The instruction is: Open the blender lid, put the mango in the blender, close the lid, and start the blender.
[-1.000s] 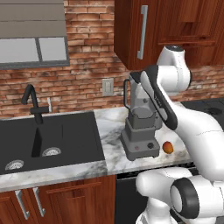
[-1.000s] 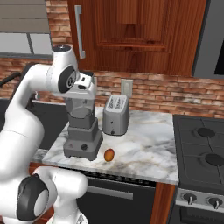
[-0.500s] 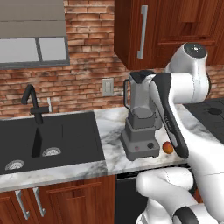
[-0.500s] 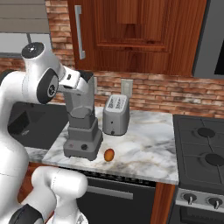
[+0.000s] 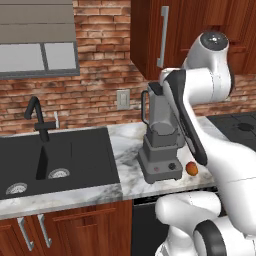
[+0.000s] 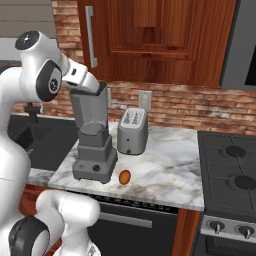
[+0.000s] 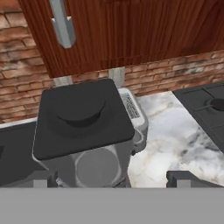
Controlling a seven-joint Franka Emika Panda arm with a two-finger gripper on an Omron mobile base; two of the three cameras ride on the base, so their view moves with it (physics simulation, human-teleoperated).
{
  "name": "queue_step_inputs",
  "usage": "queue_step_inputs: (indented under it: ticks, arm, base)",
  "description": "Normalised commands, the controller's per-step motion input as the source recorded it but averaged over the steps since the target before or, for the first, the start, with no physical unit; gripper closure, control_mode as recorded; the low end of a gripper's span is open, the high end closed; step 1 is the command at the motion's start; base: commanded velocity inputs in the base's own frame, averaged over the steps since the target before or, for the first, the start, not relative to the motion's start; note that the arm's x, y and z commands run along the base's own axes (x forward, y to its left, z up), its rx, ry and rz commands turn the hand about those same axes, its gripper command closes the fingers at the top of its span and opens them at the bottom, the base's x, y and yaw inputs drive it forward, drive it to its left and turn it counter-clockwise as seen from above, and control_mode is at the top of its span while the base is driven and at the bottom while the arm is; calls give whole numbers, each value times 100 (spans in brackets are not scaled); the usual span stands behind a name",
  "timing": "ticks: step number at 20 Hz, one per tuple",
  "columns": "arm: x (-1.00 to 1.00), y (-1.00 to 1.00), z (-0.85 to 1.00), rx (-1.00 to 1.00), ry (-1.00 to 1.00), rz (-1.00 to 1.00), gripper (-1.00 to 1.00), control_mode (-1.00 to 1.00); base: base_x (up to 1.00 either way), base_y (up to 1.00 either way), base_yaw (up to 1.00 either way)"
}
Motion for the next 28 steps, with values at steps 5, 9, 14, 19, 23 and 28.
queue_step_inputs:
  ticks: [5, 9, 14, 19, 23, 28]
  arm:
    - [48, 0, -4, 0, 1, 3, -100, -100]
    - [38, 0, -23, 0, 4, 5, -100, -100]
    - [50, 1, -31, 0, 7, 4, -100, -100]
    - [47, 3, -16, 0, 7, 4, -100, -100]
    - [13, 7, 15, -2, 2, 0, -100, -100]
    - [1, 5, 2, -6, 4, 1, -100, -100]
  base:
    - [0, 0, 0]
    - [0, 0, 0]
    - [0, 0, 0]
    - [0, 0, 0]
    - [0, 0, 0]
    - [0, 0, 0]
